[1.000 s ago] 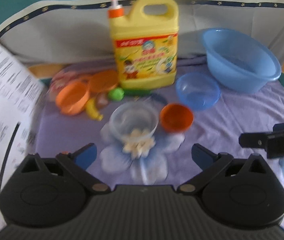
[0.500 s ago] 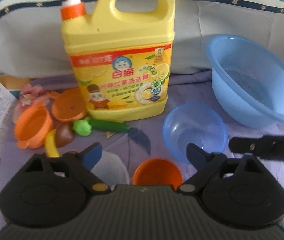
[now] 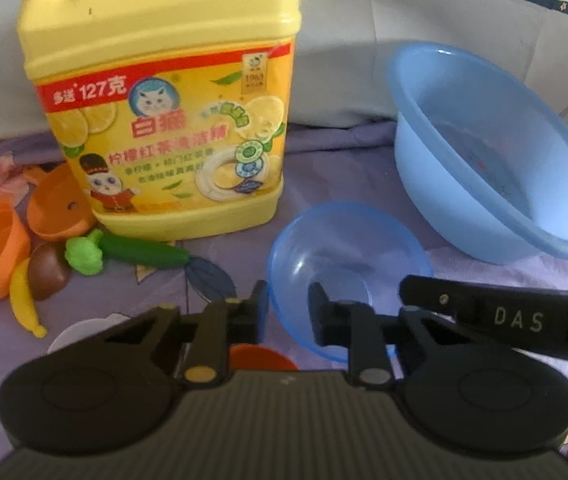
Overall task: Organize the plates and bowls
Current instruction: 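Move the right tool to the small blue bowl rim and close, then carry the blue bowl beside the plate stack, lower it, open right tool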
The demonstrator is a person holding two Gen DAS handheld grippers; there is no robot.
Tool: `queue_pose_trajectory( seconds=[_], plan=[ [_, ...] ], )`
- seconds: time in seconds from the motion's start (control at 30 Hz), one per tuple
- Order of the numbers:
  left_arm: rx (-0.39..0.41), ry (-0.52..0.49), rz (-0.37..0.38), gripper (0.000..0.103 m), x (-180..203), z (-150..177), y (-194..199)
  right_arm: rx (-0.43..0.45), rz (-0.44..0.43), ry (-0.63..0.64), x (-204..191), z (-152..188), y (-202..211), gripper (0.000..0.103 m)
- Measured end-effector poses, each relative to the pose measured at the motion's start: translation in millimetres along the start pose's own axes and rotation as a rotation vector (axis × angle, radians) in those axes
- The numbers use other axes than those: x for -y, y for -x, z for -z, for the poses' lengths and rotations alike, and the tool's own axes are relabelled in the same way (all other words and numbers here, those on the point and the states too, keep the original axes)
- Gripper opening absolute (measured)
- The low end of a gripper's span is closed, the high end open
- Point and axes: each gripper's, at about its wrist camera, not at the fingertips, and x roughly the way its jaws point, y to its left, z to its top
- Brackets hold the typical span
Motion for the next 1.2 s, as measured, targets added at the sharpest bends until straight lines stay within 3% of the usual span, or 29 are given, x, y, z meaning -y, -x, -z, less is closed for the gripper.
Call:
queue_pose_trajectory(
  seconds=[0.27, 0.57, 0.8, 1.2],
  plan=[
    [0.010, -0.009, -0.001, 0.015, 3, 2, 16, 0.016, -0.004, 0.020, -4, 6, 20, 0.013],
    [0.031, -0.044, 0.028, 0.015, 25, 28, 67, 0.043, 0.001, 0.037, -1, 35, 74, 0.013],
    [0.021, -0.067, 0.056, 0.015, 39, 69, 114, 0.032, 0.003, 0.084, -2, 80, 122, 0.014],
    [0.020, -0.073, 0.087, 0.015, 47, 151, 176, -0.063, 0.005, 0.148, -7, 169, 160, 0.014]
  ],
)
